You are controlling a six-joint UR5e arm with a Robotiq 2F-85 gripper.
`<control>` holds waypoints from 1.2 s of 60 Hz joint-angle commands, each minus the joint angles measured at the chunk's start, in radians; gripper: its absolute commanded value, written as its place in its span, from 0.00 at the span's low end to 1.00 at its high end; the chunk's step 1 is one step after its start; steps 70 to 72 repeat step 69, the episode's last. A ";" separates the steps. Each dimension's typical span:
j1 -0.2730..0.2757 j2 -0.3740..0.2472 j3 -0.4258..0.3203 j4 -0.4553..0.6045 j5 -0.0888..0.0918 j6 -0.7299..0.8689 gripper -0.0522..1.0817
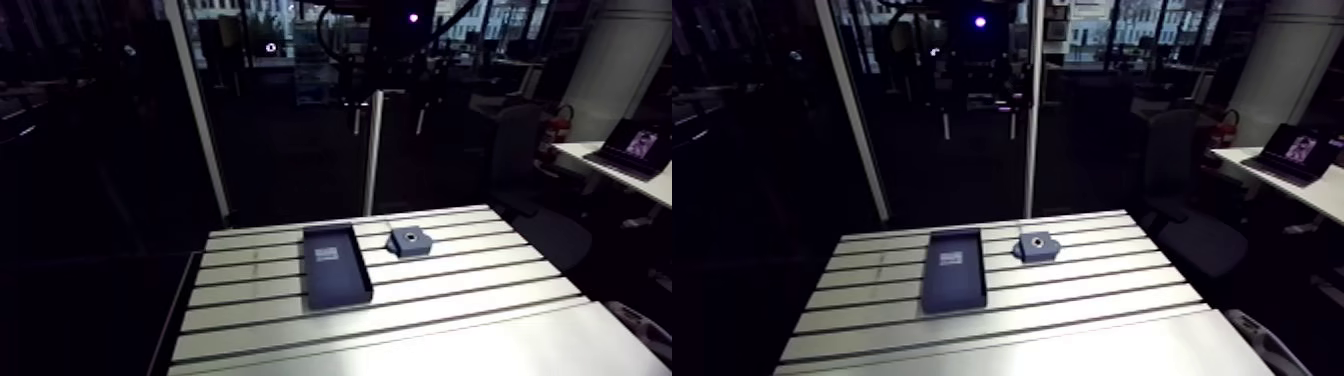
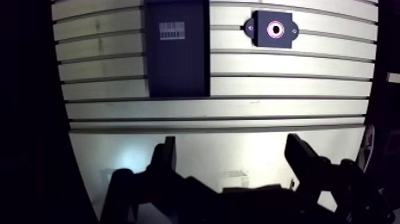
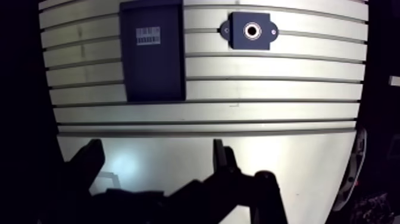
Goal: Pick up the bearing and press it into the housing until flush.
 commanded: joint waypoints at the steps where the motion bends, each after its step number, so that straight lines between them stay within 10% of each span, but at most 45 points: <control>1: 0.037 0.016 -0.006 0.002 -0.037 0.001 0.05; 72: 0.082 0.025 -0.003 -0.006 -0.040 0.044 0.05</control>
